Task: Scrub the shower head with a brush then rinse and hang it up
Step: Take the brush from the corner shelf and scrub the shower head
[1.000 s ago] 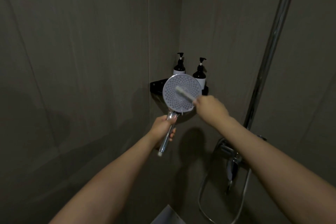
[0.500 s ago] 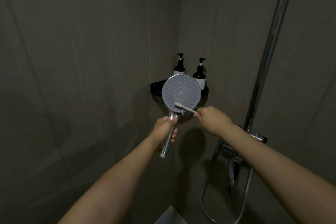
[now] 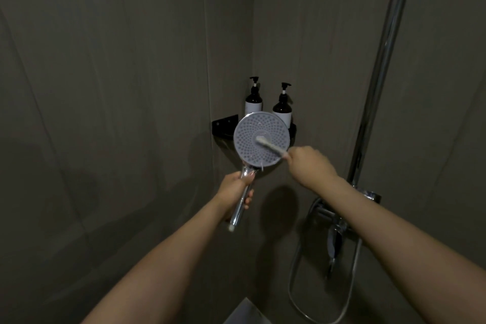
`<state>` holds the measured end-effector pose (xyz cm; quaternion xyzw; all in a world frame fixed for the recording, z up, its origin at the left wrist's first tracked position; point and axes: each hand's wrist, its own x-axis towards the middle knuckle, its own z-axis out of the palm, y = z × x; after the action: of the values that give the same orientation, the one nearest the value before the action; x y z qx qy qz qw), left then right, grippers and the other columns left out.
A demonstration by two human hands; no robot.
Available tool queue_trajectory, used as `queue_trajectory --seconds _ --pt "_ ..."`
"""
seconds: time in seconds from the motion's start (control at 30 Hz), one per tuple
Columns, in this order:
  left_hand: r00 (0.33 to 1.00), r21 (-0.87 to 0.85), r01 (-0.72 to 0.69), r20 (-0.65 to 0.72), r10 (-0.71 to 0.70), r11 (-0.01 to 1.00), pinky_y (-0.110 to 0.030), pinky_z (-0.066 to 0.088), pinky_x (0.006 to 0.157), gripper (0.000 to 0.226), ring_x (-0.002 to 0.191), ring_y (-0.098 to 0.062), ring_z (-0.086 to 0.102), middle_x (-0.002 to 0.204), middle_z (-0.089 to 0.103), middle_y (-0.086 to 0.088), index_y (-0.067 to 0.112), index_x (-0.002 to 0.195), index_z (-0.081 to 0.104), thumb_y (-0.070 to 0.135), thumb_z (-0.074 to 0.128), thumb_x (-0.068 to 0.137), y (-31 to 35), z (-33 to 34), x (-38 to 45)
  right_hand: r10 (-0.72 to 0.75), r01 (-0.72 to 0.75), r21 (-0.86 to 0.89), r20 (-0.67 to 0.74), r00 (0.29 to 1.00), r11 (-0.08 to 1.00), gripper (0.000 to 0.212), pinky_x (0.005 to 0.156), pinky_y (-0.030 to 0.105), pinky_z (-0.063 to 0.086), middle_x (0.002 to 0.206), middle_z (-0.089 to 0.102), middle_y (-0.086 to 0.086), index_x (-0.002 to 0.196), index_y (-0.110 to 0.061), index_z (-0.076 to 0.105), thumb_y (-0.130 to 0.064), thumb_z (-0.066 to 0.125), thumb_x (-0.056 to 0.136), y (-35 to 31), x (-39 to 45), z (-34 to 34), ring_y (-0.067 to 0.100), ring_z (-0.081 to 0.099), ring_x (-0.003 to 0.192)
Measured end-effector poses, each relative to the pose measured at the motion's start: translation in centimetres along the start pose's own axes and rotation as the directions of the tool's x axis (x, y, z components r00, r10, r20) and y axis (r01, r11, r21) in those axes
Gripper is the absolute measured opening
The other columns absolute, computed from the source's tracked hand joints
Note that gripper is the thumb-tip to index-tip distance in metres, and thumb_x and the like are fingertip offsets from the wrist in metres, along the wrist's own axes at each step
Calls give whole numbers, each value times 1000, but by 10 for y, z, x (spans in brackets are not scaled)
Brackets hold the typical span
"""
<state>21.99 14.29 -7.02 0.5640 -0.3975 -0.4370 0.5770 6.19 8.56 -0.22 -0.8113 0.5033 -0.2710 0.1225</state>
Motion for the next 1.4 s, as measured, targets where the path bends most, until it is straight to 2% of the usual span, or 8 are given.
queue_trajectory --seconds 0.07,0.17,0.5,0.63,0.73,1.0,1.13,1.4 --pt "1000 5 0 11 0 1000 -14 32 35 23 32 -10 39 54 44 -7 14 73 45 23 48 94 0 3 0 2 -3 -5 -93 996 1000 28 45 26 32 70 52 6 78 -12 53 -26 38 97 0 5 -4 19 47 54" --pt "1000 12 -8 7 8 1000 -14 32 34 25 31 -9 39 54 44 -7 14 72 45 22 47 95 -1 5 0 -28 28 -22 22 999 999 25 47 26 35 66 49 0 88 -13 59 -28 41 96 -9 2 1 16 49 56" --pt "1000 39 7 14 -8 999 -16 35 33 23 29 -10 41 43 49 -1 12 72 48 24 53 92 -4 1 2 -23 19 -62 -72 997 998 31 46 25 35 72 55 8 90 -8 62 -28 40 97 -6 12 1 17 49 55" --pt "1000 26 11 3 -11 1000 -15 34 33 23 29 -10 40 43 48 -1 12 73 48 24 52 93 -6 -1 0 -95 114 -143 133 987 983 26 55 29 41 80 59 8 92 -12 62 -29 42 95 -5 8 10 20 53 65" --pt "1000 40 11 3 -11 999 -15 33 33 23 29 -9 40 47 48 -3 13 74 47 24 51 93 -5 -1 1 -117 123 -192 42 992 974 27 52 26 35 75 54 6 91 -13 62 -30 41 96 1 8 12 18 48 59" --pt "1000 66 8 16 -9 998 -16 33 33 22 30 -9 40 54 46 -8 12 75 45 22 50 94 -11 -3 -1 -150 233 -357 246 958 905 29 56 27 34 71 46 -2 97 -16 62 -35 41 95 17 10 9 15 46 63" --pt "1000 48 -2 12 1 999 -16 34 34 22 31 -9 41 54 47 -8 12 75 47 23 50 94 -8 3 0 -228 302 -378 229 946 875 29 56 28 35 76 50 0 96 -15 61 -35 40 95 8 2 24 16 47 64" --pt "1000 5 -26 2 26 1000 -16 34 33 22 30 -9 41 47 48 -3 14 74 46 24 50 94 4 0 5 -146 159 -319 65 987 934 33 62 30 38 91 64 11 101 -15 63 -35 37 96 30 -2 12 27 57 74"
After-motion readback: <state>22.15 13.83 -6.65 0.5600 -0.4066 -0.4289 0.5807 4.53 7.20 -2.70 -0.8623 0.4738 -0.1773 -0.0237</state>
